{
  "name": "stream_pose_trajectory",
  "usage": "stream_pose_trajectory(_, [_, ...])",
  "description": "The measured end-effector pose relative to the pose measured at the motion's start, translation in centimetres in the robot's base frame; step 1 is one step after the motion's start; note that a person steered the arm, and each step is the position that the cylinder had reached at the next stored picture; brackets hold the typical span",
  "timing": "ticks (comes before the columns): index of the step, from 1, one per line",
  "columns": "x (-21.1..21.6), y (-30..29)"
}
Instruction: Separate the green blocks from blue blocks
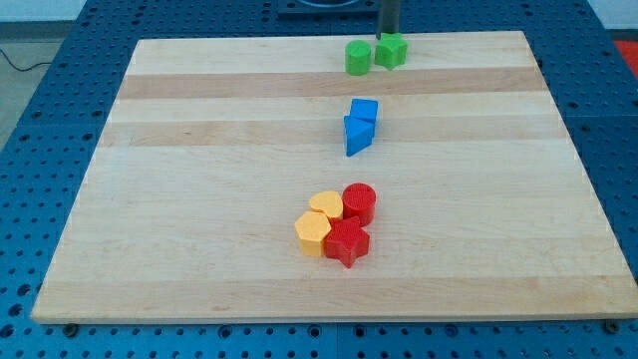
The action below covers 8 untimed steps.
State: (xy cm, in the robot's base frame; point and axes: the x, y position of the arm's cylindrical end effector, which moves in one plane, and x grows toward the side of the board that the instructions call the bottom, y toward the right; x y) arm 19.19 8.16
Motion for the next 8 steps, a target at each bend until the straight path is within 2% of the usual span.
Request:
stream_pose_trajectory(2, [2.1, -12.7])
stream_pose_trajectory(3, [4.8, -14.4])
stream_pose_trajectory(4, [7.1, -12.3])
stream_pose_trajectory(7, [2.6, -1.4])
stream_pose_trajectory(8, [2.7, -2.9])
